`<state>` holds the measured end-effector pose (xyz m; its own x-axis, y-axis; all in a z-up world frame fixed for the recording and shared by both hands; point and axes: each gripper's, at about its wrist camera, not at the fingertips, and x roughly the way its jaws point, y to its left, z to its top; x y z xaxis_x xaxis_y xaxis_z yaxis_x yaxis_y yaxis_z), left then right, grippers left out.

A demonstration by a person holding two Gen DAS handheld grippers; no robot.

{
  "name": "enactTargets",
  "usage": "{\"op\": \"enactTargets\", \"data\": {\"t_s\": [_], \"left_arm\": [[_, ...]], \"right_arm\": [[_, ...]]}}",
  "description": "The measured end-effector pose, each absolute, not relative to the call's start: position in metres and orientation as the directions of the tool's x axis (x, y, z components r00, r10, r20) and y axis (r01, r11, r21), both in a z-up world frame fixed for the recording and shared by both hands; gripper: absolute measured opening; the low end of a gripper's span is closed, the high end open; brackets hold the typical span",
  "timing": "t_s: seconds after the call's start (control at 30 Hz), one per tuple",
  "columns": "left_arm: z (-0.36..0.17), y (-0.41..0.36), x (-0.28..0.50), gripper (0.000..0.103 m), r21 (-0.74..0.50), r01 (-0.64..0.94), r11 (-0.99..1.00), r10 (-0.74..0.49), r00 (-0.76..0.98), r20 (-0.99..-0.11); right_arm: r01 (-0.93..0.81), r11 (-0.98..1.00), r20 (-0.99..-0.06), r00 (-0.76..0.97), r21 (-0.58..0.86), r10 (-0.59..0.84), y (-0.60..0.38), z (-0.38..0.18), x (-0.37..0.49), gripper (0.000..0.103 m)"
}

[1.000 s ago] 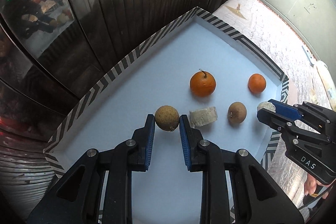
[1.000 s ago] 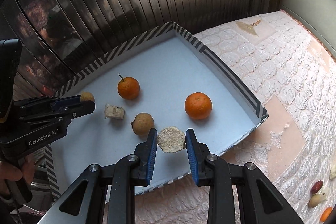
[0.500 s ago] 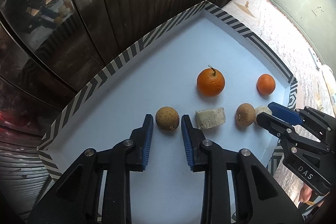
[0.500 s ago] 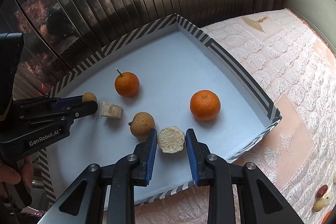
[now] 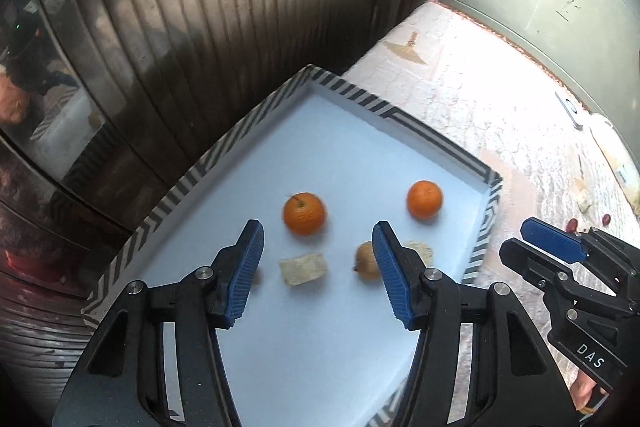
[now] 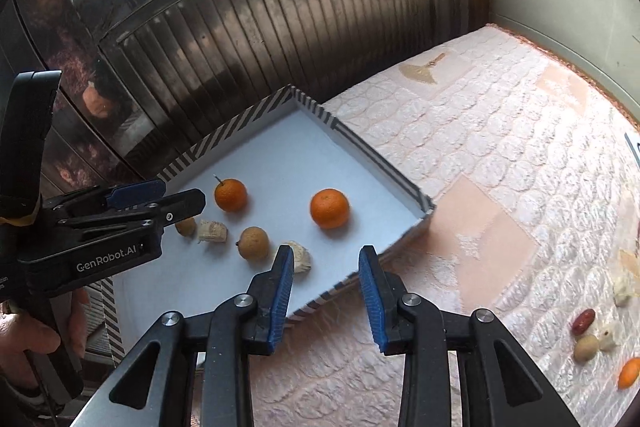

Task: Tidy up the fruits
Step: 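Grasp the red date with the left tool while the right tool grasps a tan round fruit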

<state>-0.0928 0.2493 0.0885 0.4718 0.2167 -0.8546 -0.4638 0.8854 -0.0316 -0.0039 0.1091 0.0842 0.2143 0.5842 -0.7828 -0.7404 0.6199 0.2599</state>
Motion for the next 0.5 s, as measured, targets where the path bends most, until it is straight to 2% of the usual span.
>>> {"op": "enactTargets", "data": {"t_s": [0.5], "left_arm": [[0.088,0.105,-0.017,0.057,-0.066,-0.153,0.986,0.021,0.508,-0.861]], "right_arm": [[-0.499,0.832,-0.806,0.373,0.243,0.459,-0.045,0.079,0.015,0.033]]}}
